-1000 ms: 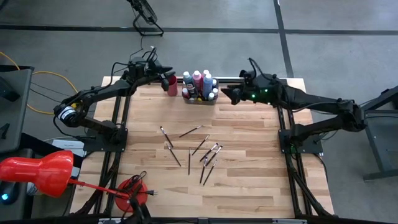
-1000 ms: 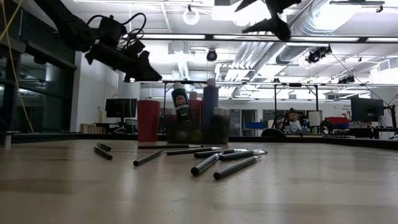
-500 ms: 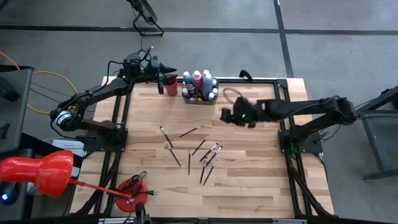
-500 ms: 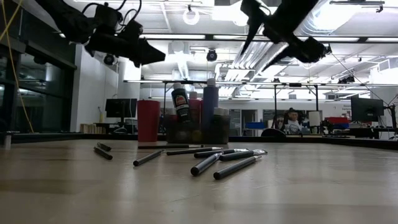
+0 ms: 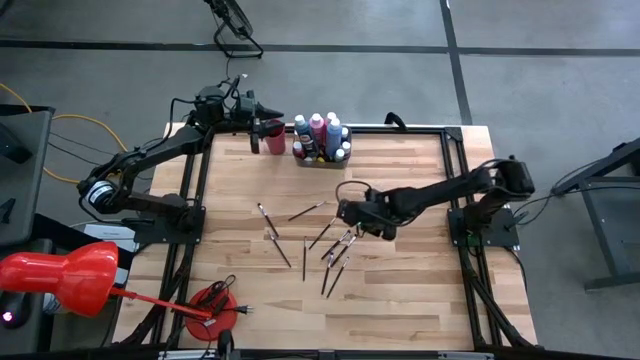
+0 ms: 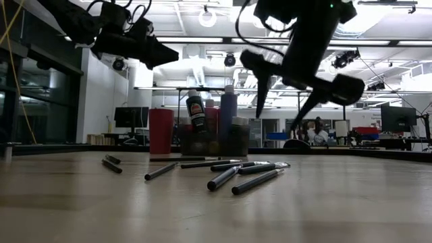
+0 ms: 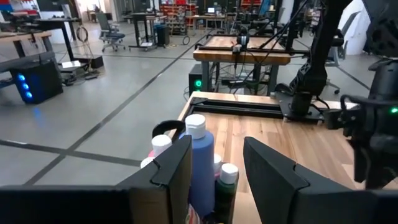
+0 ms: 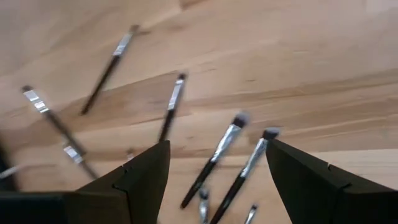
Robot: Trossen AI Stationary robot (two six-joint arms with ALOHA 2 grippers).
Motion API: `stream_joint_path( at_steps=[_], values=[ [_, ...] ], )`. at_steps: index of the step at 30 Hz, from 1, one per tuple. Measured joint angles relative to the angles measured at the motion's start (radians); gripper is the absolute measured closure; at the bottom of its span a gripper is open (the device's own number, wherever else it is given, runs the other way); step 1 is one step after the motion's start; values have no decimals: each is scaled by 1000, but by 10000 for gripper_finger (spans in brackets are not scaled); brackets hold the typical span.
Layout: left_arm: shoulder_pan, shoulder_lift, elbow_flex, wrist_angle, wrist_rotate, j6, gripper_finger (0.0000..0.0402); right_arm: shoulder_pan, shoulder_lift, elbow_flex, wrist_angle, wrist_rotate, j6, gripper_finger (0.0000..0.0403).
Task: Pick & Place Paint Supplies
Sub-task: Put the black paint brush into the pink cup
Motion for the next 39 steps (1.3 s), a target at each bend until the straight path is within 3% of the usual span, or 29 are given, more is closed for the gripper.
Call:
stream_joint_path(
  at_steps=[17, 25, 34, 39],
  values=[
    [0, 0, 0, 0, 45, -7, 258, 34, 86, 0, -94, -37, 220, 143],
    [0, 0, 0, -1, 45, -7, 258, 47, 125, 0, -67, -110, 253, 143],
    [0, 0, 0, -1, 44, -7, 258, 24, 132, 1, -45, -115, 276, 143],
    [0, 0, 0, -2, 44, 11, 258, 4, 182, 4, -27, -182, 252, 143]
  ],
)
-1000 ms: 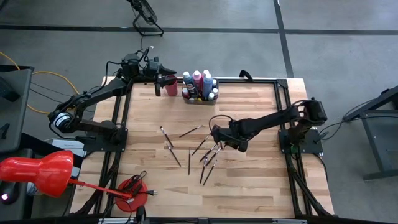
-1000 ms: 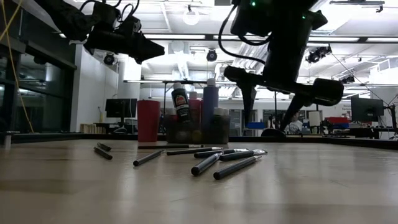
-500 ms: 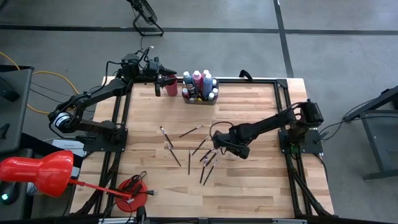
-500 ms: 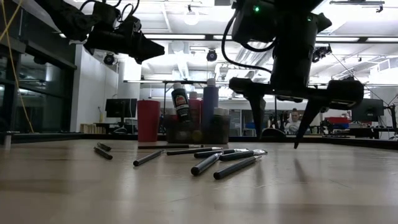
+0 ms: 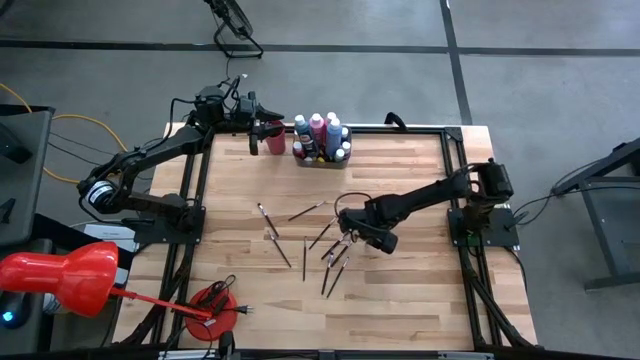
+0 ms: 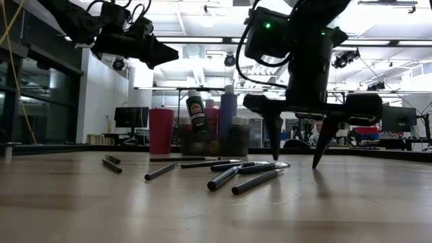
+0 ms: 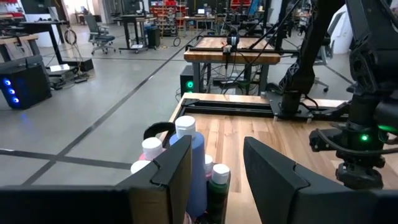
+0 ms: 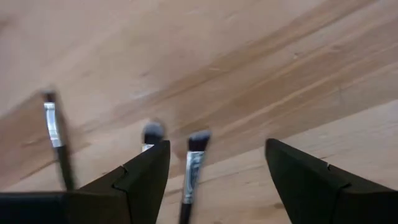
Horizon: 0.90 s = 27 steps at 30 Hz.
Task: Pick & Place Paint Supplies
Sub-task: Put the black paint brush into the pink cup
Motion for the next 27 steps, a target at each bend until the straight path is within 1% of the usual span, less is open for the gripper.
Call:
stream_joint_path(
  at_steps=[2, 6, 12, 15, 23, 27],
  values=[
    [0, 0, 0, -3, 0, 4, 258, -2, 5, 0, 0, -12, 8, 143],
    [0, 0, 0, -7, 0, 5, 258, 0, 6, 1, -36, 9, 51, 143],
    [0, 0, 0, -18, 1, 8, 258, -11, 20, 0, -52, -11, 20, 148],
    [0, 0, 0, -31, 1, 10, 258, -21, 23, -1, -54, -39, -17, 161],
    [0, 0, 0, -58, 2, 11, 258, -19, 23, -2, -69, -36, -32, 211],
    [0, 0, 0, -62, 3, 11, 258, -19, 24, -2, -71, -36, -35, 230]
  ],
)
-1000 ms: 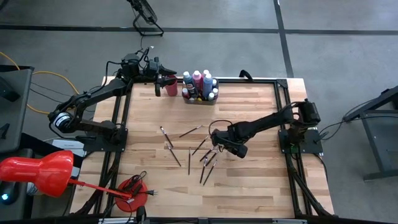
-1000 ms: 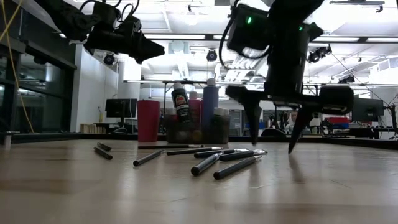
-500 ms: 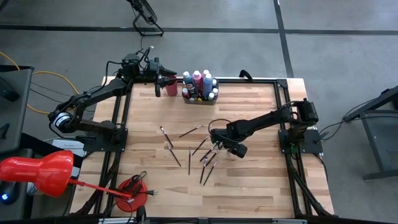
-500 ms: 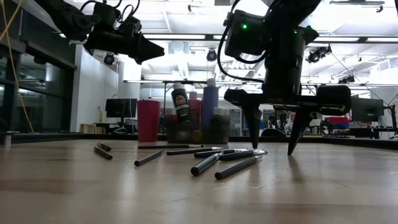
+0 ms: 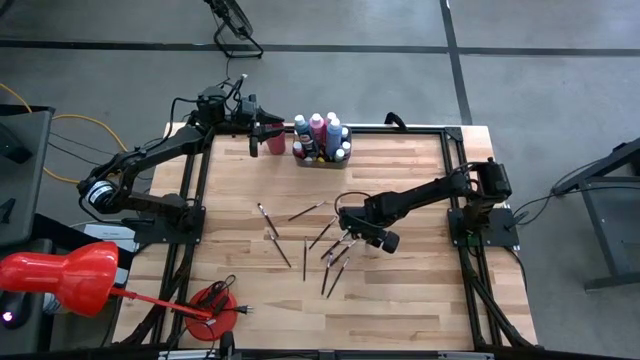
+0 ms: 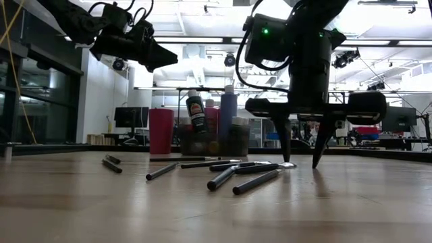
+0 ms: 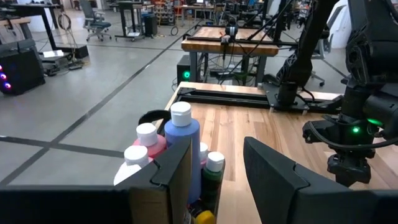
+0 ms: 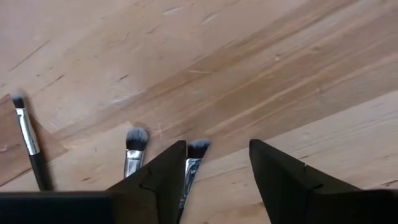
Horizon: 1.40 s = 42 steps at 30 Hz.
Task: Pick & Place Paint Supplies
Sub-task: Put the black paint brush into the pink cup
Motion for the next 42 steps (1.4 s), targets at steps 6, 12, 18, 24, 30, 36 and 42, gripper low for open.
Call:
stream_joint_path(
  at_steps=[6, 12, 18, 24, 30, 36, 42],
  values=[
    [0, 0, 0, 0, 0, 0, 258, 0, 1, -1, 11, -2, -17, 251],
    [0, 0, 0, 0, 0, 0, 258, 1, 1, -1, 31, -3, -17, 279],
    [0, 0, 0, 0, 0, 0, 258, 1, 1, -2, 31, -4, -17, 312],
    [0, 0, 0, 0, 0, 0, 258, 2, 1, -3, 29, -4, -17, 344],
    [0, 0, 0, 0, 0, 0, 258, 10, 1, -3, 26, 9, -17, 375],
    [0, 0, 0, 0, 0, 0, 258, 20, 0, -3, 18, 30, -17, 398],
    [0, 0, 0, -1, 0, -1, 258, 21, -7, -2, 9, 49, -40, 399]
  ],
)
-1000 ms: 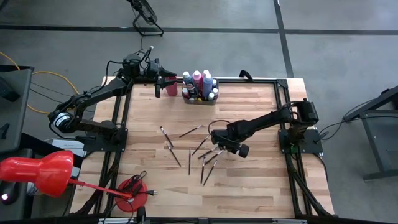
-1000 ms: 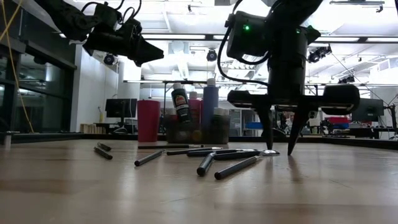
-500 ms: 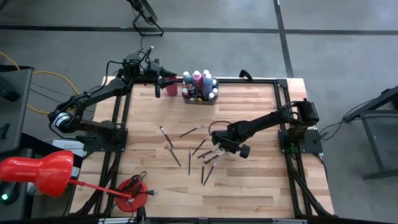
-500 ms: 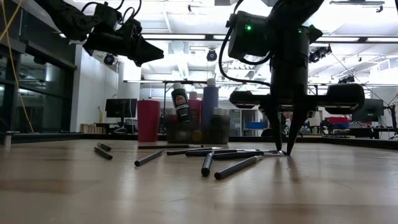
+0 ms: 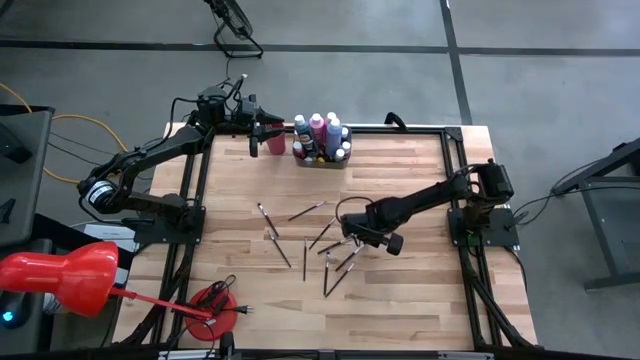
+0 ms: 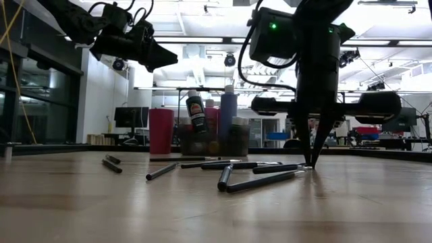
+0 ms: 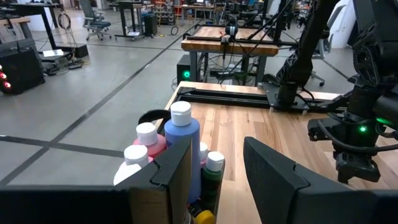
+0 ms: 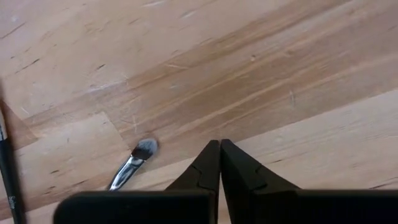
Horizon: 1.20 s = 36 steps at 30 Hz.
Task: Pick & Place Paint Supplies
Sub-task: Put the black paint brush into the pink cup
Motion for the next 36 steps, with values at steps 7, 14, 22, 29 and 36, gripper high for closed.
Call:
stream_joint_path(
  at_steps=[7, 14, 22, 29, 36],
  values=[
    [0, 0, 0, -19, 0, 0, 258, 0, -37, -2, -63, 88, -26, 399],
    [0, 0, 0, -18, 0, -3, 258, -17, -111, -3, -135, 191, -94, 400],
    [0, 0, 0, -18, 0, -36, 258, -49, -217, -1, -136, 336, -339, 400],
    [-42, 0, 0, -14, -1, -67, 258, -95, -345, 0, -120, 458, -634, 400],
    [-181, 0, 0, 32, -110, -67, 258, -166, -477, 0, 80, 517, -1036, 400]
  ],
)
